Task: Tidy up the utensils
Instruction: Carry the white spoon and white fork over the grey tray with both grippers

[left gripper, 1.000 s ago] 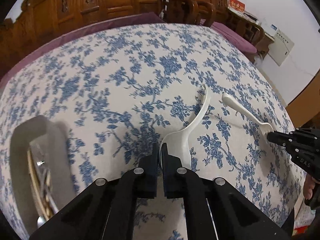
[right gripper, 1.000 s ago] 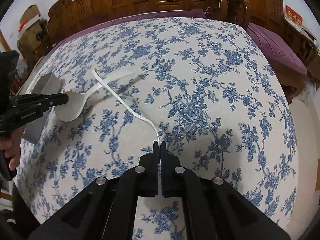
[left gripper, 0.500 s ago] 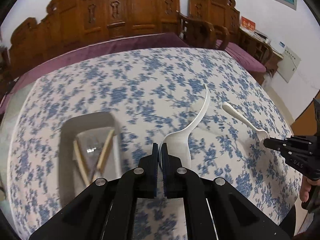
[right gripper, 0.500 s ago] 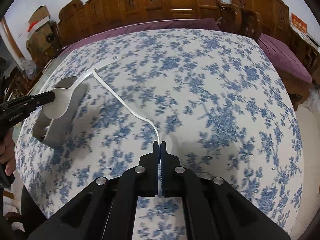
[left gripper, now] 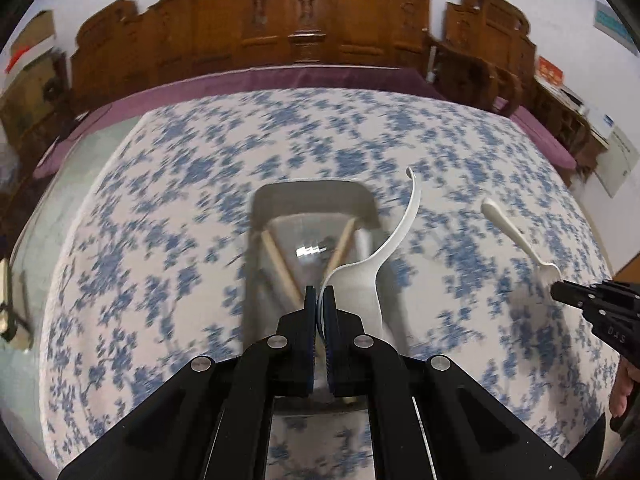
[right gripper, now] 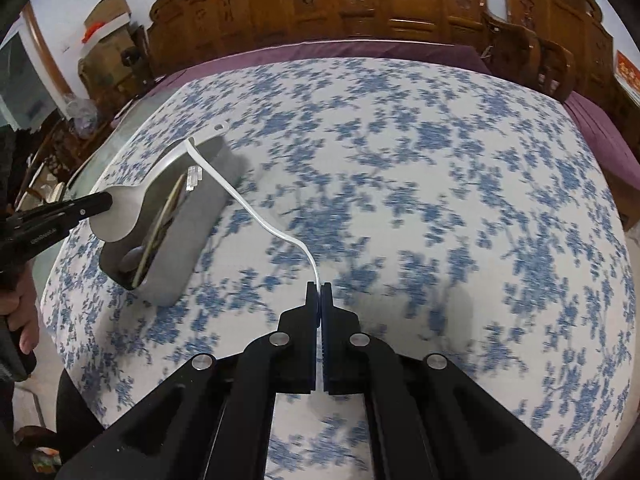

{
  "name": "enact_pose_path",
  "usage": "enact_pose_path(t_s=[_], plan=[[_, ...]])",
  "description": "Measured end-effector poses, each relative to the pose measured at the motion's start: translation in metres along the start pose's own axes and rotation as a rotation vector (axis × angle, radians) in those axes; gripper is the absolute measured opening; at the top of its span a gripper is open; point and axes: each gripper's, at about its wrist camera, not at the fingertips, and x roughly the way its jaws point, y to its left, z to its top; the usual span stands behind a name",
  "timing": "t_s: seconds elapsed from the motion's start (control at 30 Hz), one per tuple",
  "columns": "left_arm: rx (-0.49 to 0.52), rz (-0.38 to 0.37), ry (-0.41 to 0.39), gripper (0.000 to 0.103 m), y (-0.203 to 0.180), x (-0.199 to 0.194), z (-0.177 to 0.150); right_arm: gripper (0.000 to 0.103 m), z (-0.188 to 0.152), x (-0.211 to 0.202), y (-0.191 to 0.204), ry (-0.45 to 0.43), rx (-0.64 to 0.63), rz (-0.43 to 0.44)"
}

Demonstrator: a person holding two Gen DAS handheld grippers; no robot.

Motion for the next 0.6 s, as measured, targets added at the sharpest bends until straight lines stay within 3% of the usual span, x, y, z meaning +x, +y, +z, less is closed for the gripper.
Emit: enact_pose_path(t_s=[0.37,0.43,0.6], plan=[[-0.074,0.026,0.046,0.003,0.039,0.021,-0.008,0.002,0.026,0.034,0.064,0.039,-0.043,-0.020],[-0.075,0.017,0.050,0.009,0.039,0.022,-0.008,0.002,0.032,0.041,0.073,0.049,-0.051,-0.031],[-0.080,-0.006,0.027,0.013,0.046,0.013,-0.011,0.002,0.047,0.055,0.092,0.071,-0.069,-0.073]])
